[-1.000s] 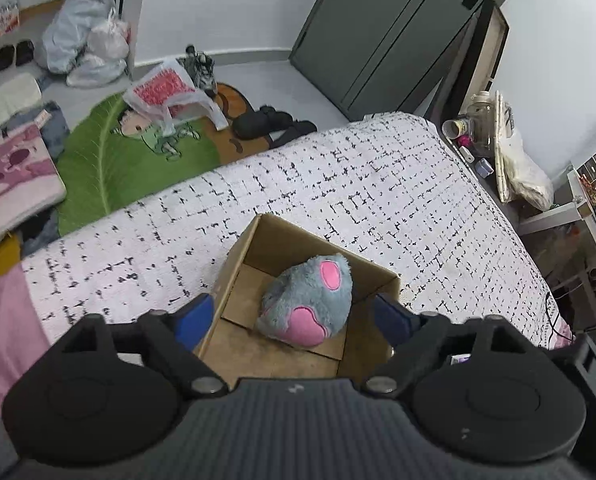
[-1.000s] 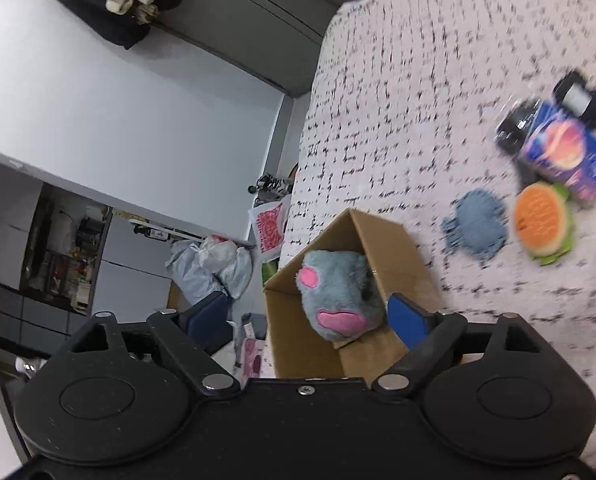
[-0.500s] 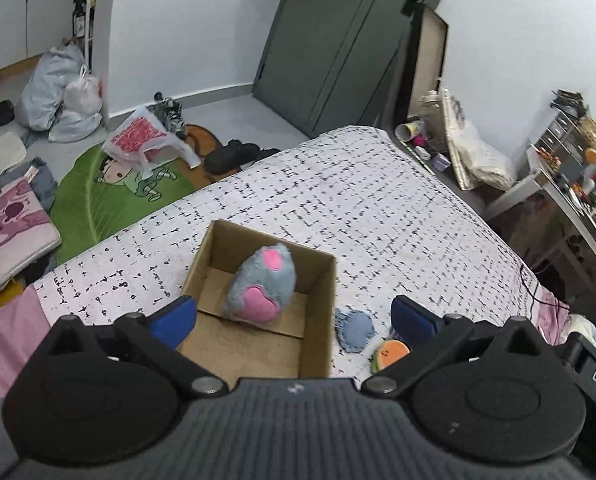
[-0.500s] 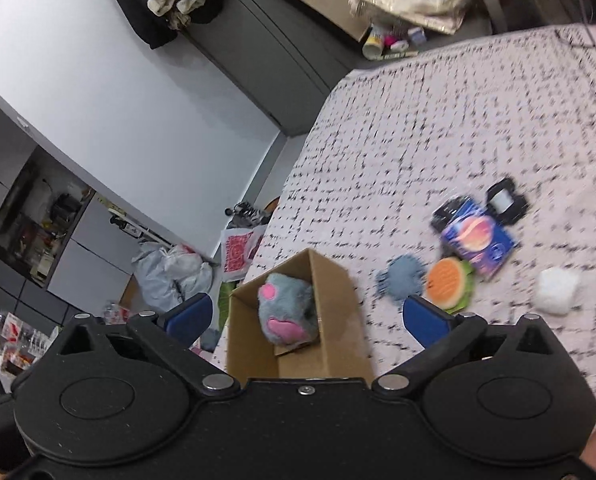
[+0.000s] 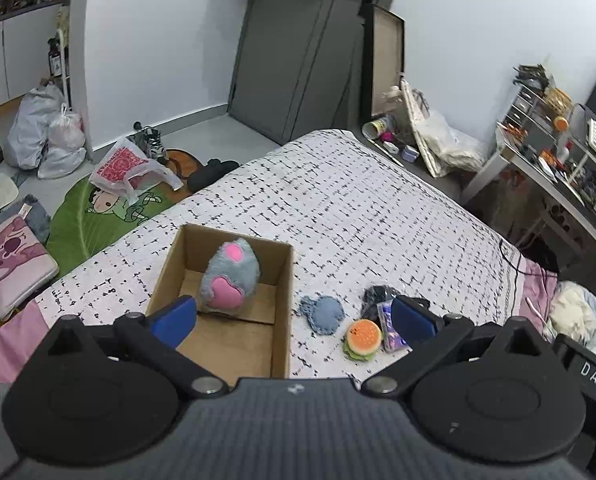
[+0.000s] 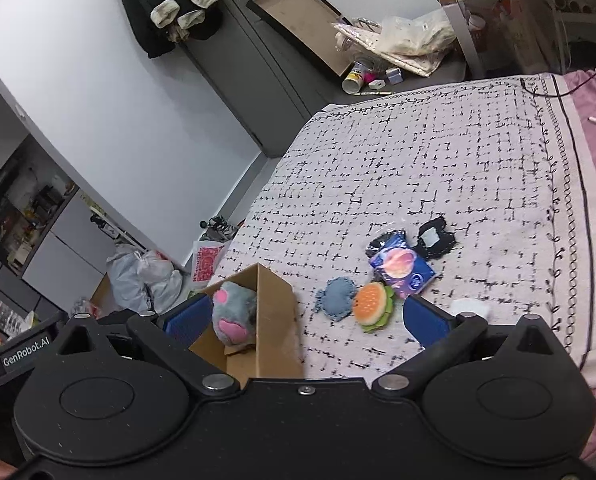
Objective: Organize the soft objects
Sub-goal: 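Move the left gripper to the hamburger plush while right approaches white ball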
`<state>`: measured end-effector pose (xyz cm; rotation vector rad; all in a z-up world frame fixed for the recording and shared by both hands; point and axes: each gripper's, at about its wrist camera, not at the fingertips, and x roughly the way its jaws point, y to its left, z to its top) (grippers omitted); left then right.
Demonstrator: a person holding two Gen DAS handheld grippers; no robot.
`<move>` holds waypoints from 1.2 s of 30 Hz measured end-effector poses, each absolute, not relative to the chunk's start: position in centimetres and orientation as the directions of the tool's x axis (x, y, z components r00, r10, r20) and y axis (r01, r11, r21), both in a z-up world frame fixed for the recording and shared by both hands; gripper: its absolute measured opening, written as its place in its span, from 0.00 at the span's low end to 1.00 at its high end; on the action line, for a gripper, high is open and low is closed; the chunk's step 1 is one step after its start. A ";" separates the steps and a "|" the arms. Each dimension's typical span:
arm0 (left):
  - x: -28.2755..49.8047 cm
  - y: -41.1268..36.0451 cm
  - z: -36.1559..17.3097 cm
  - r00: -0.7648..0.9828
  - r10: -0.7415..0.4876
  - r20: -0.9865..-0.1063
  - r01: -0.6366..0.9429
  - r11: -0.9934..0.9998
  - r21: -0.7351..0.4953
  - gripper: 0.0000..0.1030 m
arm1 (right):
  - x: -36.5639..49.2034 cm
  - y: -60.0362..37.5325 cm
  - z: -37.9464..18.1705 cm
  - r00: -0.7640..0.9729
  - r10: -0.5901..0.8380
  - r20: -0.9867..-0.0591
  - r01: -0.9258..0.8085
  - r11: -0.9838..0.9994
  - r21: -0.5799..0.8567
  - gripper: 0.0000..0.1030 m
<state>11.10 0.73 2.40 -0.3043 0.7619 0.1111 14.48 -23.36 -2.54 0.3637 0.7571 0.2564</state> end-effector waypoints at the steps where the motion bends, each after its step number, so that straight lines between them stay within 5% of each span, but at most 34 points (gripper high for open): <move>1: 11.0 0.4 2.5 0.719 -0.008 -0.695 -0.206 0.953 -0.223 0.99 | 14.3 -23.5 -2.4 0.702 0.351 -0.620 -0.101 0.911 0.401 1.00; 8: 10.3 -1.5 2.8 0.710 -0.013 -0.704 -0.192 0.959 -0.211 0.99 | 13.0 -24.9 -1.8 0.708 0.314 -0.632 -0.125 0.937 0.325 1.00; 36: 14.6 -8.2 -2.6 0.644 -0.050 -0.764 -0.151 0.970 -0.191 0.99 | 16.0 -31.9 -6.6 0.668 0.264 -0.696 0.089 0.900 0.426 1.00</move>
